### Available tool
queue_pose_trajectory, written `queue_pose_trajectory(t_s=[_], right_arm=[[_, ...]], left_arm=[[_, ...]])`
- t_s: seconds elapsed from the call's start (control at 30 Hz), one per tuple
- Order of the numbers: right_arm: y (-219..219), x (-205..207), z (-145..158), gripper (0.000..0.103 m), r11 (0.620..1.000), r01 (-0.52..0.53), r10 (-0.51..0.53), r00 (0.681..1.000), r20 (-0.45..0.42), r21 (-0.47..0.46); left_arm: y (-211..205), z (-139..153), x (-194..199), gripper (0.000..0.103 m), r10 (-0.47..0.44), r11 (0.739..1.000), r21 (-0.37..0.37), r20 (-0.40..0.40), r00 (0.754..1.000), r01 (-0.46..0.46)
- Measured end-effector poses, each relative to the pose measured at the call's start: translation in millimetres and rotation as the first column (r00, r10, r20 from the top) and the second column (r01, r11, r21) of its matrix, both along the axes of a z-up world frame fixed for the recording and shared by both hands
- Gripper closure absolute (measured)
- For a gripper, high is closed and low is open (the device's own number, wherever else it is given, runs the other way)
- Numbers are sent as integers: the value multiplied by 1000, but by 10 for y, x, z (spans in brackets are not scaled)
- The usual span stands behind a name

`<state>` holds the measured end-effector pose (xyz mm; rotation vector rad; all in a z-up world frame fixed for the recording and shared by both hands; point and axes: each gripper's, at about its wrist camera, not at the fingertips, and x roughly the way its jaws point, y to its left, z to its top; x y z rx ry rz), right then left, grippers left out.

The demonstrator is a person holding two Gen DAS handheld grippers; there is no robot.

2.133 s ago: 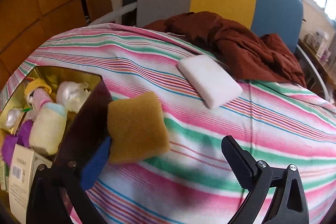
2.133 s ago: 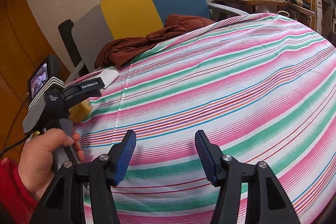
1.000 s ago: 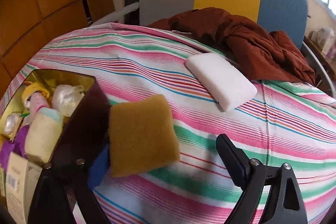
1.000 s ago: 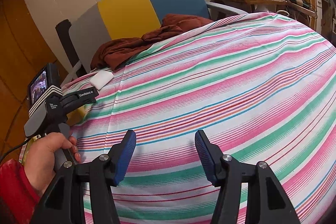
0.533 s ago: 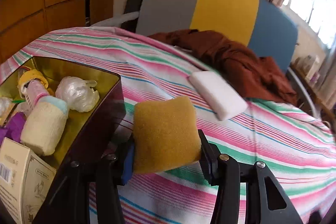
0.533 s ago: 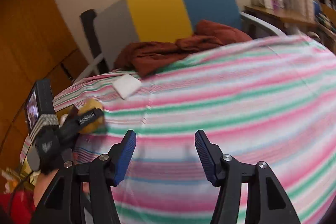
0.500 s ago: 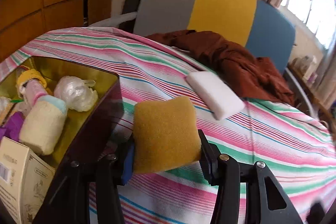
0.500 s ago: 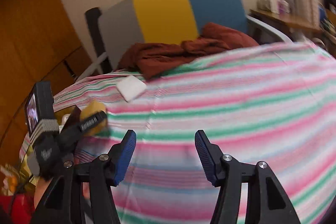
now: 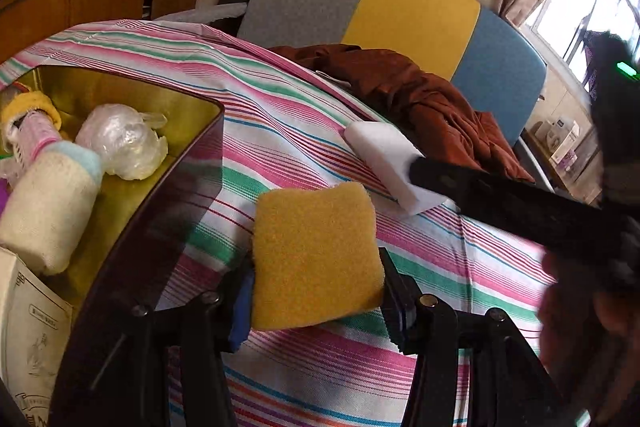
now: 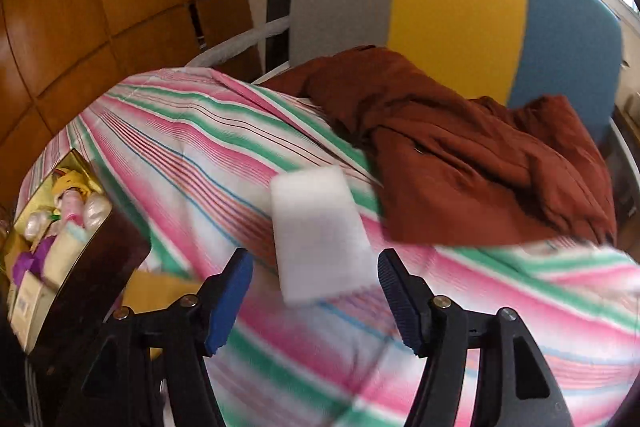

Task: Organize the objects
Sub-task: 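Grasp the white eraser block with the right tool while the left tool holds the sponge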

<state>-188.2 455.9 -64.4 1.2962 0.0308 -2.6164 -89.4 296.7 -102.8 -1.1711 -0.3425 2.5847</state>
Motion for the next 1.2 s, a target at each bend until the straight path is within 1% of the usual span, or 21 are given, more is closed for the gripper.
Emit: queue_pose_trajectory(t_s=[0.07, 0.13, 0.17, 0.23, 0.27, 0.33, 0.4, 0.43, 0.5, 0.63, 0.67, 0.73, 0.77, 0.8, 0.83, 0.87, 0.97, 1.07, 1.13, 1.17, 1.2], right_arm=[[-33, -110, -71, 37, 1000, -3, 3, 1000, 21, 6], [-65, -167, -131, 35, 998, 15, -16, 1000, 9, 57], [-55, -186, -163, 37, 997, 31, -32, 999, 11, 71], [-9, -156, -178, 50, 996, 56, -56, 998, -1, 68], [37, -132, -178, 59, 996, 69, -68, 998, -9, 63], [172, -53, -146, 64, 995, 103, -102, 995, -20, 14], [308, 58, -115, 71, 989, 141, -142, 990, -25, -41], [361, 107, -110, 72, 986, 156, -158, 987, -22, -65], [437, 244, -99, 80, 980, 182, -184, 983, -22, -78], [566, 630, -58, 80, 975, 210, -213, 976, -35, -75], [615, 738, -34, 80, 971, 223, -226, 974, -32, -92], [771, 984, -47, 80, 950, 241, -243, 970, 13, -197], [828, 1065, -66, 76, 936, 251, -249, 968, 41, -245], [903, 1187, -104, 67, 919, 279, -270, 960, 69, -280], [952, 1283, -140, 61, 905, 311, -298, 950, 91, -291], [1017, 1396, -170, 53, 891, 352, -334, 936, 109, -287], [1128, 1715, -153, 51, 874, 429, -424, 903, 73, -228], [1208, 1881, -39, 50, 866, 457, -464, 886, 9, -202], [1178, 1837, 66, 49, 871, 457, -469, 883, -28, -183], [1159, 1797, 133, 47, 886, 436, -449, 892, -56, -159], [1154, 1721, 199, 45, 911, 393, -404, 911, -83, -122]], left_arm=[[-5, -4, 9, 50, -2, 1000, 3, 0, 1000, 2], [-5, -8, 15, 50, -5, 1000, 4, 0, 1000, 5], [-4, -9, 21, 50, -7, 1000, 3, -1, 1000, 7], [1, -9, 12, 49, -12, 1000, 0, -1, 1000, 12], [6, -9, 12, 49, -14, 1000, -1, -1, 1000, 14], [8, -8, 17, 48, -15, 1000, -5, -2, 1000, 15], [9, -7, 23, 48, -15, 1000, -8, -3, 1000, 15], [9, -6, 25, 48, -15, 1000, -8, -2, 1000, 15], [1, -4, 28, 48, -15, 1000, -3, -3, 1000, 15], [-1, -1, 32, 48, -16, 1000, 0, -3, 1000, 16], [7, -1, 40, 48, -16, 1000, -4, -4, 1000, 16], [21, 1, 43, 48, -15, 1000, -15, -5, 1000, 15], [28, 3, 49, 48, -15, 1000, -20, -5, 1000, 15], [29, 8, 51, 48, -15, 1000, -23, -6, 1000, 15], [27, 9, 52, 48, -15, 1000, -23, -6, 1000, 15], [29, 12, 55, 48, -15, 1000, -24, -7, 1000, 15], [27, 12, 51, 48, -15, 1000, -20, -7, 1000, 15], [45, 11, 38, 48, -15, 1000, -27, -8, 1000, 15], [58, 14, 39, 48, -15, 999, -34, -9, 1000, 15], [51, 14, 40, 48, -15, 999, -31, -8, 1000, 15], [39, 12, 40, 48, -15, 1000, -23, -8, 1000, 15]])
